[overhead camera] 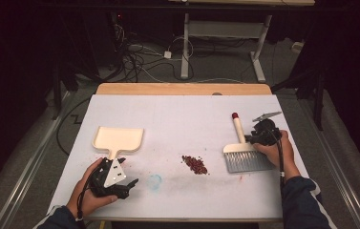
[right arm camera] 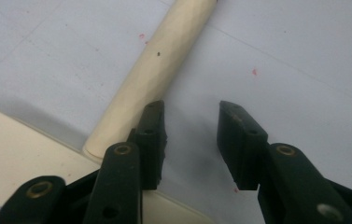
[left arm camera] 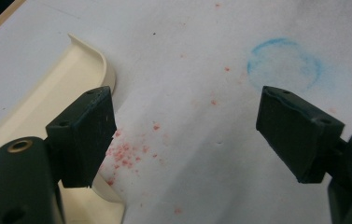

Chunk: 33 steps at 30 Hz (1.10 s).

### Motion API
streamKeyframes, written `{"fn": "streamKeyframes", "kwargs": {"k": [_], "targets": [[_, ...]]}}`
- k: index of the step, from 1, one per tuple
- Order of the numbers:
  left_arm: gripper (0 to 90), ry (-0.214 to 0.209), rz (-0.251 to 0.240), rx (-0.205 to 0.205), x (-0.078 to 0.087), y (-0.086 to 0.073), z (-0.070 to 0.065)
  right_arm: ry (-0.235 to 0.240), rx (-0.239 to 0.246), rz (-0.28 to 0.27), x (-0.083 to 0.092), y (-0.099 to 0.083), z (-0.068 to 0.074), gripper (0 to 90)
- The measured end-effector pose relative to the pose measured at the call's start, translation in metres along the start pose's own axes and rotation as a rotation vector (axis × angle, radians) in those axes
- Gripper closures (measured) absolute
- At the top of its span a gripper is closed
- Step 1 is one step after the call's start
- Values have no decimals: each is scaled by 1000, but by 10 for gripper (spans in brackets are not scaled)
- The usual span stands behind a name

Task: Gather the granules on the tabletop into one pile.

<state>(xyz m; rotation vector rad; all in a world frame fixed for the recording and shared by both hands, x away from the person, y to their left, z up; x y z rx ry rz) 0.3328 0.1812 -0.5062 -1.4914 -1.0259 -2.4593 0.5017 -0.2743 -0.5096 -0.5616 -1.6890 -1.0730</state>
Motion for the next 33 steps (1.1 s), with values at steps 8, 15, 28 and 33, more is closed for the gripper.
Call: {"fn": "streamKeyframes", "kwargs": {"k": [8, 15, 28, 33], "targets": [[190, 11, -9, 3, 2, 0, 1, 3, -20, -136, 22, 5, 0, 494], [190, 24, -17, 0, 5, 0, 1, 21, -9, -347, 60, 11, 14, 363], [182, 42, -46, 29, 8, 3, 5, -10, 79, -576, 107, -13, 75, 221], [167, 59, -75, 63, 11, 4, 12, -1, 127, -597, 104, -38, 101, 199]]}}
Point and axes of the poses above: each handheld gripper's, and its own axes: x roughly backward along the jaws, y roughly out of its top, z roughly to its left, the point moved 7 cm from there along -x, roughly forward along the jaws, and after that the axes turned 13 degrees about z, right-handed, at the moved point
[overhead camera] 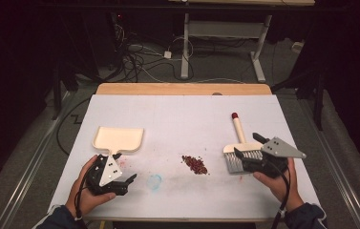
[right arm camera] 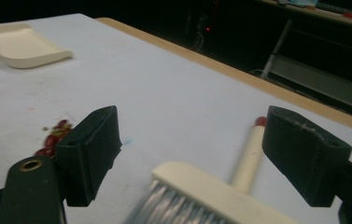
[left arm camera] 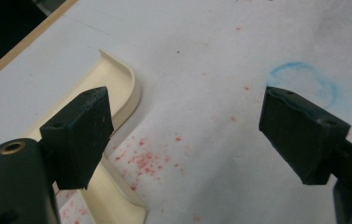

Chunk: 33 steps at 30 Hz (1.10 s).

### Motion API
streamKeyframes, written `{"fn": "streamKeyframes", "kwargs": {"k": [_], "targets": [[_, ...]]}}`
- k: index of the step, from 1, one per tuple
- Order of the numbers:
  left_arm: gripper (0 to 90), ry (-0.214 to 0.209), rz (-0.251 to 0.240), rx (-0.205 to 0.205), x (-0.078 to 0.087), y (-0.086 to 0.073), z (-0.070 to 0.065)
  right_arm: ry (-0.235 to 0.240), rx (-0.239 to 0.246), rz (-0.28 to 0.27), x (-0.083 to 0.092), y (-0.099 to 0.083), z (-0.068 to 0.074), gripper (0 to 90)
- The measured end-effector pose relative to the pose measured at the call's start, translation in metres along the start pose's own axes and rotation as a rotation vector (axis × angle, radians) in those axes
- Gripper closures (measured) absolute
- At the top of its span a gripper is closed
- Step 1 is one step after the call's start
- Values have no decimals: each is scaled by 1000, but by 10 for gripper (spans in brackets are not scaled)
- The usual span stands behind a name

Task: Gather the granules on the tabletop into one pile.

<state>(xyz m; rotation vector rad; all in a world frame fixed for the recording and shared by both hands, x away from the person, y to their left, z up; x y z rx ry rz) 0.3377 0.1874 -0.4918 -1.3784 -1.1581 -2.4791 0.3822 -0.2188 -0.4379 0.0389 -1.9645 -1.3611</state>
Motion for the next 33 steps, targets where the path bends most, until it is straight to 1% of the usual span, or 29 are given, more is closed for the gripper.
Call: {"fn": "streamKeyframes", "kwargs": {"k": [1, 2, 4, 6, 9, 13, 15, 17, 20, 23, 29, 33], "targets": [[167, 3, -6, 5, 0, 0, 1, 9, 4, 0, 1, -4, 6, 197], [167, 7, -9, 9, 1, 0, 1, 19, 21, 4, 2, -8, 12, 187], [167, 9, -10, 15, 2, -1, 1, 9, 69, 18, 4, -15, 21, 183], [167, 12, -9, 15, 3, -2, -1, 18, 78, 21, 5, -21, 28, 183], [166, 11, -12, 13, 3, -2, -3, 9, 98, 32, 7, -27, 34, 183], [166, 12, -9, 4, 1, -1, -4, -9, 115, 36, 8, -30, 34, 173], [166, 11, -4, 1, 1, -2, -4, -7, 112, 31, 8, -28, 35, 173], [166, 12, -4, 0, 2, -3, -4, -20, 115, 28, 9, -28, 35, 174], [166, 10, -10, 2, 3, -4, -5, -27, 113, 29, 11, -28, 35, 173], [166, 10, -13, 1, 4, -4, -4, -29, 114, 22, 11, -26, 36, 174], [166, 10, -8, -2, 3, -3, -4, -34, 126, 32, 10, -28, 37, 174], [166, 10, -8, -3, 3, -3, -5, -36, 123, 21, 12, -26, 37, 174]]}}
Point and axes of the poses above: each handheld gripper's, and its own axes: x roughly backward along the jaws, y roughly out of its top, z roughly to its left, the point moved 7 cm from there along -x, roughly forward along the jaws, and after that the axes turned 13 degrees about z, right-handed, at the moved point
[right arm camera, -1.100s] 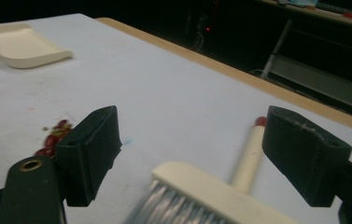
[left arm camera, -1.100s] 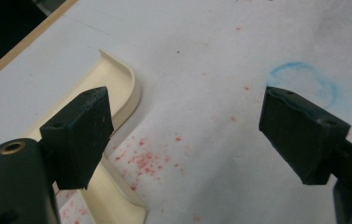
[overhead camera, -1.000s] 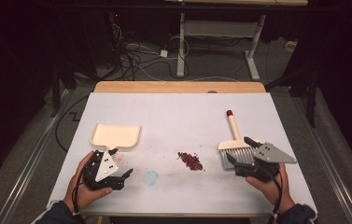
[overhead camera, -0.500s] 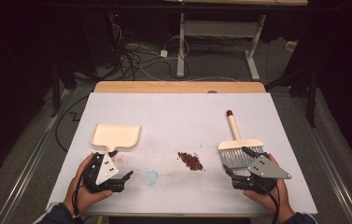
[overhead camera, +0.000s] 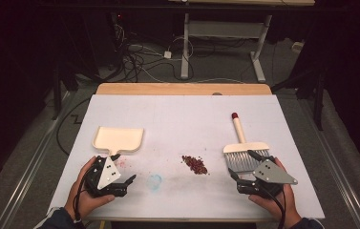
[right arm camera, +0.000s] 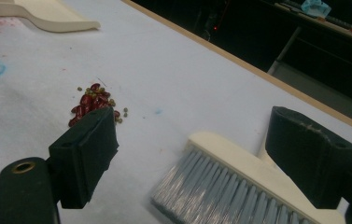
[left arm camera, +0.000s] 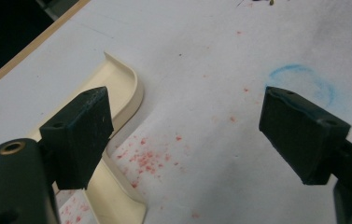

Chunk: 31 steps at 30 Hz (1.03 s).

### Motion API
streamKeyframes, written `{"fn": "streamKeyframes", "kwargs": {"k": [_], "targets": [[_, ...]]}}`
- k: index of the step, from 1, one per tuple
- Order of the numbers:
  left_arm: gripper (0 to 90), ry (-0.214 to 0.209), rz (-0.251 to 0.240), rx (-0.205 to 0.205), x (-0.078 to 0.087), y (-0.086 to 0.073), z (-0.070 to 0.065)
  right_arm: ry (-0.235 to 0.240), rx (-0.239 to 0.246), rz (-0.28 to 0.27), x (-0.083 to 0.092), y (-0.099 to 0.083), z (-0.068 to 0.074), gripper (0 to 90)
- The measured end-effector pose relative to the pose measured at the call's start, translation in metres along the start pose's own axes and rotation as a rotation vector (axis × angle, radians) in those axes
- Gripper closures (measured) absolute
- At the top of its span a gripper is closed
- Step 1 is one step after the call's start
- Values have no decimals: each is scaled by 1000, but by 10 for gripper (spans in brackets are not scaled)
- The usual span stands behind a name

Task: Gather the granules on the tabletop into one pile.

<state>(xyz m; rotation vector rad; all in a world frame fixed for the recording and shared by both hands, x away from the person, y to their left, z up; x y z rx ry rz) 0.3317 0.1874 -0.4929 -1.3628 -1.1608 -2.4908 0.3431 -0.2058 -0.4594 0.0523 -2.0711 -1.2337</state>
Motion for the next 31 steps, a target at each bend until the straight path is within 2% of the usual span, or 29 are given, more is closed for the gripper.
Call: {"fn": "streamKeyframes", "kwargs": {"k": [20, 25, 31], "targets": [[166, -5, 12, -4, -3, 0, 0, 0, 25, 5, -1, -1, 2, 180], [166, -10, 5, -9, -5, 4, 0, -5, 24, 12, 0, -4, 1, 179], [166, -20, 1, -32, -11, 13, 0, -26, 14, 22, 7, -10, 0, 179]]}}
Point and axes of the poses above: each handheld gripper's, and its own axes: x roughly backward along the jaws, y roughly out of its top, z roughly to its left, the point moved 7 cm from there along -x, roughly forward along the jaws, and after that the axes turned 13 degrees about z, right-handed, at the moved point
